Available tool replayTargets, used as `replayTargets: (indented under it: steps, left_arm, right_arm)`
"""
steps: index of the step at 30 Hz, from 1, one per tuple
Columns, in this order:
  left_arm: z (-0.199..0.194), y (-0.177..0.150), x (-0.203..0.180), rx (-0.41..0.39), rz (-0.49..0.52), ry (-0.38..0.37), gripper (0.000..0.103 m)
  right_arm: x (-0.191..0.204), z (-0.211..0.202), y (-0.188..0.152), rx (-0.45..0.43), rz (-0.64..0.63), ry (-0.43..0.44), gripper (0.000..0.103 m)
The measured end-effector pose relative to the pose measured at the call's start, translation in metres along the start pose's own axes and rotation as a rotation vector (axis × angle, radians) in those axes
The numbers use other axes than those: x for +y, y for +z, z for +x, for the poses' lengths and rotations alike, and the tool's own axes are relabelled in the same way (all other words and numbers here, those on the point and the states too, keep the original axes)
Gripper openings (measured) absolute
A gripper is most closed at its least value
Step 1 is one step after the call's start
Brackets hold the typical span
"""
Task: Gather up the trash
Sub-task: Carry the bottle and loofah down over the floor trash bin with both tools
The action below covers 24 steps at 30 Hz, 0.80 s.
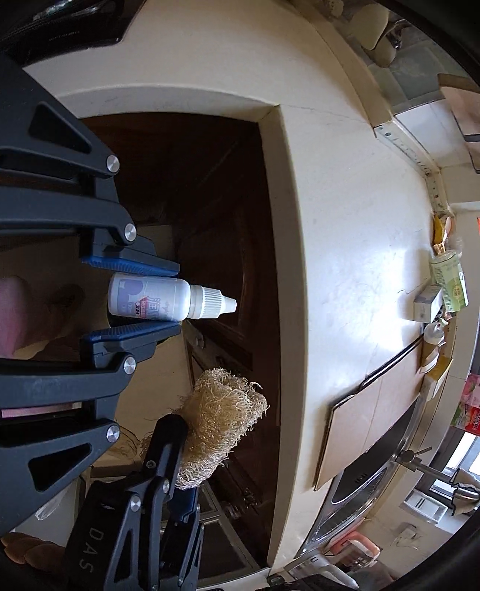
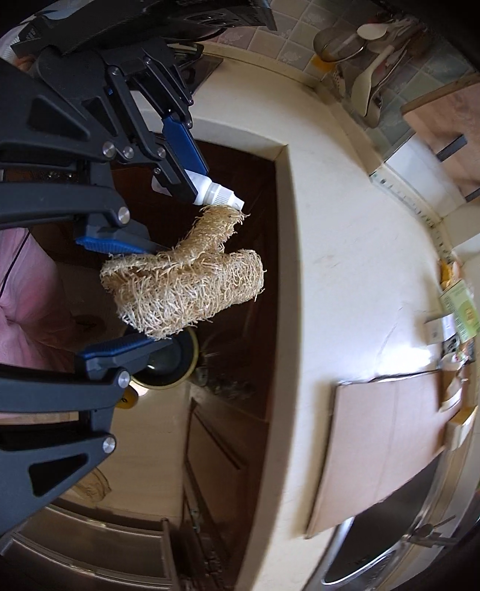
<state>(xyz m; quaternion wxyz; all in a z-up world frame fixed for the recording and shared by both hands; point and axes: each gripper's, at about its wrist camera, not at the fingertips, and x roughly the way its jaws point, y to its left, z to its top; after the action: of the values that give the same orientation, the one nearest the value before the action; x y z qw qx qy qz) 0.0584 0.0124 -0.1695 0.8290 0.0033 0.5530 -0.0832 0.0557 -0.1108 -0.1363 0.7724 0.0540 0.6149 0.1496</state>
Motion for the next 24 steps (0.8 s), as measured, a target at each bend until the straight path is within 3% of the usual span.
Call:
replayTargets:
  steps: [3, 9, 16, 24]
  left_arm:
    - [0.023, -0.011, -0.001, -0.004, -0.018, -0.013, 0.023]
    - [0.075, -0.035, -0.002, -0.035, -0.03, 0.029, 0.023]
    - [0.142, -0.063, 0.0, -0.067, -0.085, 0.07, 0.023]
    - [0.237, -0.106, -0.006, -0.032, -0.144, 0.102, 0.023]
  right_arm:
    - [-0.013, 0.022, -0.01, 0.01, 0.039, 0.014, 0.038]
    - [-0.036, 0.075, -0.027, -0.01, 0.041, -0.002, 0.038]
    - [-0.058, 0.145, -0.044, -0.033, -0.038, -0.001, 0.039]
    - [-0.094, 0.239, -0.062, 0.01, -0.11, -0.007, 0.039]
